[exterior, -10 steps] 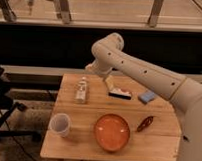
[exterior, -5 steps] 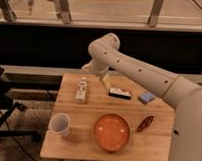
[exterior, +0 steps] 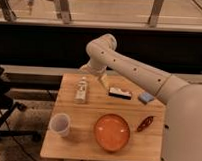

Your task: Place the bottle in the ceramic bowl

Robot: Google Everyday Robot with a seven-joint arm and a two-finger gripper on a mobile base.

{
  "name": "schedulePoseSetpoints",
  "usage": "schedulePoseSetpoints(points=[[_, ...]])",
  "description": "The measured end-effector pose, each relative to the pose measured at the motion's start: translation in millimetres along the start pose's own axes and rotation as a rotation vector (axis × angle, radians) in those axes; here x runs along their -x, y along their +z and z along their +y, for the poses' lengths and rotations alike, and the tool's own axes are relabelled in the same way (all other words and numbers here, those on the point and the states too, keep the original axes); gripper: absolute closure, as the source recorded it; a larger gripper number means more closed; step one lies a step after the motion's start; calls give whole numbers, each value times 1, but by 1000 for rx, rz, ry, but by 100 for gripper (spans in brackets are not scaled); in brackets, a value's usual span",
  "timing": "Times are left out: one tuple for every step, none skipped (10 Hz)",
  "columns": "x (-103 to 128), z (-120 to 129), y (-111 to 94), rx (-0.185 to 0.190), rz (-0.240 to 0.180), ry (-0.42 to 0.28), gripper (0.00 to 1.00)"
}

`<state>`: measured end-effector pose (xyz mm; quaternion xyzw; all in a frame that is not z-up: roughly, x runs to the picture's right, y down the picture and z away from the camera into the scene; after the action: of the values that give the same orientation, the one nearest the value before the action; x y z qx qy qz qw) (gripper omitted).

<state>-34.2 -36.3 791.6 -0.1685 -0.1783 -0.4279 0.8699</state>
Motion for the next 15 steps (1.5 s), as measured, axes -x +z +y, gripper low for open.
schedulePoseSetpoints(points=[[1,-3,5,0,-6,-11,0],[1,-6,10,1,-11,-19,0],[1,-8,14,2,-14,-24,0],[-1,-11,19,5,-19,-33,0],[-1,-12,22,7,-22,-38,0],[-2,-13,25,10,-26,-44,0],[-2,-16,29,11,-30,-52,0],[-2,-19,33,12,-34,-58,0],[-1,-22,39,16,-40,-70,0],[0,-24,42,19,-45,-80,0],[2,-29,47,19,-50,-92,0],[4,-32,49,22,-55,-103,0],[3,-32,51,27,-58,-109,0],[2,-33,54,33,-64,-116,0],[2,-33,56,41,-70,-121,0]])
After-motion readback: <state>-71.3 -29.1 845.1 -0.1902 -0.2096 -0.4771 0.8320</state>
